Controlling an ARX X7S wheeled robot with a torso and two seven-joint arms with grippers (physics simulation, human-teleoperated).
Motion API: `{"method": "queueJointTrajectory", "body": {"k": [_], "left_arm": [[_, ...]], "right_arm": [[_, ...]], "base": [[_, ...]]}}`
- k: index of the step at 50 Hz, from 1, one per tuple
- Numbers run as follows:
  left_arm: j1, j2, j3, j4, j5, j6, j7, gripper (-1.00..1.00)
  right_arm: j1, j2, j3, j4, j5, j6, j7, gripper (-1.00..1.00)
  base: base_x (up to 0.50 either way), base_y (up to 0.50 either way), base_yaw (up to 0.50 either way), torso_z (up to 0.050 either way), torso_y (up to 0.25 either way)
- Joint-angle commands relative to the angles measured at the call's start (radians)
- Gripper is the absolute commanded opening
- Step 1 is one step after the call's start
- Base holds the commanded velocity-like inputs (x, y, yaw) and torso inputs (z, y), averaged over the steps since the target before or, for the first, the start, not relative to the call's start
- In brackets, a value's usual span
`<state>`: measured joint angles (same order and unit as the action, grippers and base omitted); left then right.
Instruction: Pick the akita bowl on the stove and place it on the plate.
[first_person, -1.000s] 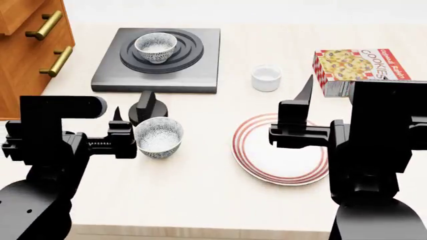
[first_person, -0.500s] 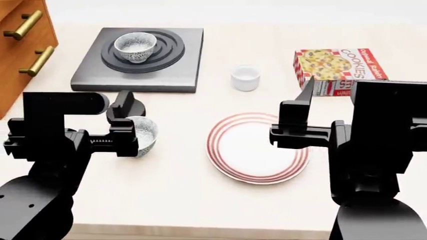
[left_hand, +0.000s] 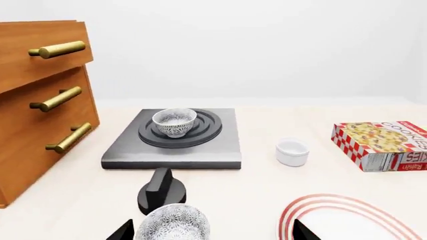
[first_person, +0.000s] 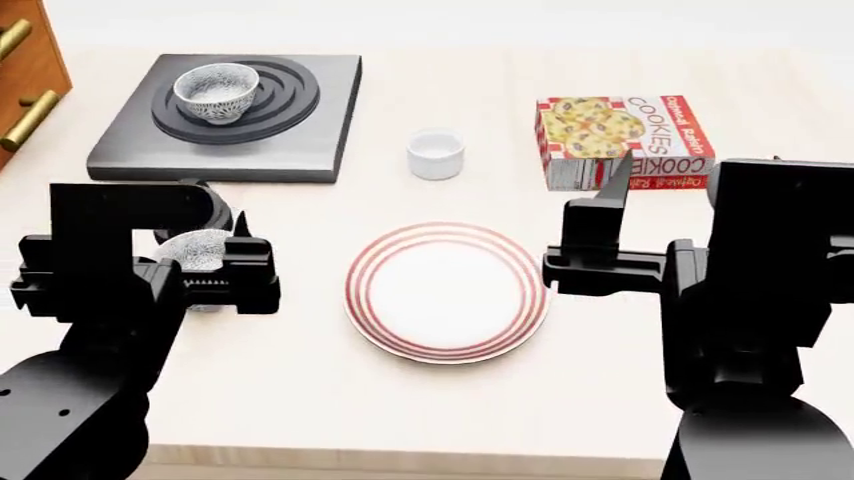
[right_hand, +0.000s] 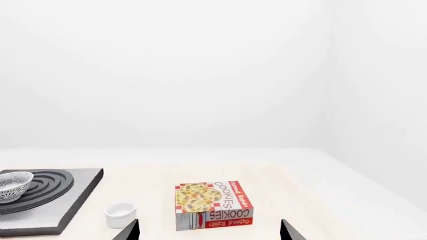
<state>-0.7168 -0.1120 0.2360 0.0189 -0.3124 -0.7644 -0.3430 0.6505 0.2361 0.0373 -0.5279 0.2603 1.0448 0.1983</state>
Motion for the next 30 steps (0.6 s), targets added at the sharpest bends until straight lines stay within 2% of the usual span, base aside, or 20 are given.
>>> {"method": "queueJointTrajectory", "body": {"k": [1, 22, 30], "left_arm": [[0.0, -0.007, 0.005, 0.004, -0.009, -0.001, -0.007, 1.0], [-0.004, -0.019, 0.019, -0.01, -0.021, 0.014, -0.013, 1.0], [-0.009, -0.024, 0.021, -0.008, -0.027, 0.011, -0.018, 1.0]], "right_arm": [[-0.005, 0.0, 0.002, 0.009, 0.003, -0.02, 0.004, 1.0], [-0.002, 0.013, -0.019, 0.007, 0.008, -0.007, 0.01, 1.0], [-0.001, 0.016, -0.021, 0.008, 0.012, -0.006, 0.011, 1.0]], "base": [[0.0, 0.0, 0.0, 0.0, 0.0], [0.0, 0.0, 0.0, 0.0, 0.0], [0.17, 0.0, 0.0, 0.0, 0.0]]}}
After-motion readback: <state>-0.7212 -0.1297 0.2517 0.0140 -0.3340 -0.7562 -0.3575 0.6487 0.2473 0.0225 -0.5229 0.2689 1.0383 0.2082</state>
